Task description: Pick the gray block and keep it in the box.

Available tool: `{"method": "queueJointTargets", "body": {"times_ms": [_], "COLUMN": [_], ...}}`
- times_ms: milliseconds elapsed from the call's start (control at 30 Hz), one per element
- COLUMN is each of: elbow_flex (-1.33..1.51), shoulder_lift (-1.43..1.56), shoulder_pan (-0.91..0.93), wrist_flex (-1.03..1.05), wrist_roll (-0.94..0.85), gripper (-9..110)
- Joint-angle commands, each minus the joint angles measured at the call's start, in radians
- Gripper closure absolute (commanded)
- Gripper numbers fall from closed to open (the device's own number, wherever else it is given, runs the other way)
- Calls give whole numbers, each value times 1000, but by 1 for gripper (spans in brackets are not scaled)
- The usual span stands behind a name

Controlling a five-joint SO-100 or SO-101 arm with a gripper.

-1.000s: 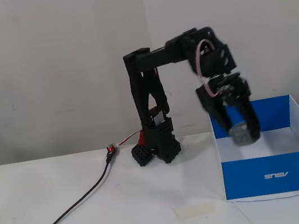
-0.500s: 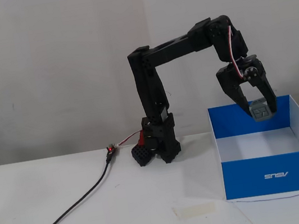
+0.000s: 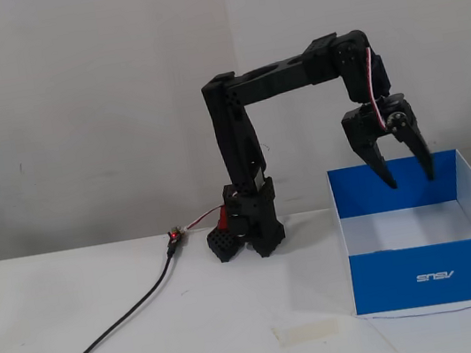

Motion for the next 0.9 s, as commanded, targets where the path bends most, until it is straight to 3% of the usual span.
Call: {"method": "queueJointTargets", "body": {"times_ms": [0,533,867], "elbow_flex": [9,52,393], "shoulder_lift": [124,224,428], "shoulder_pan": [80,816,1149], "wrist_flex": [2,-25,-276], "wrist_roll": [-14,-44,-40], "gripper": [101,101,101]}}
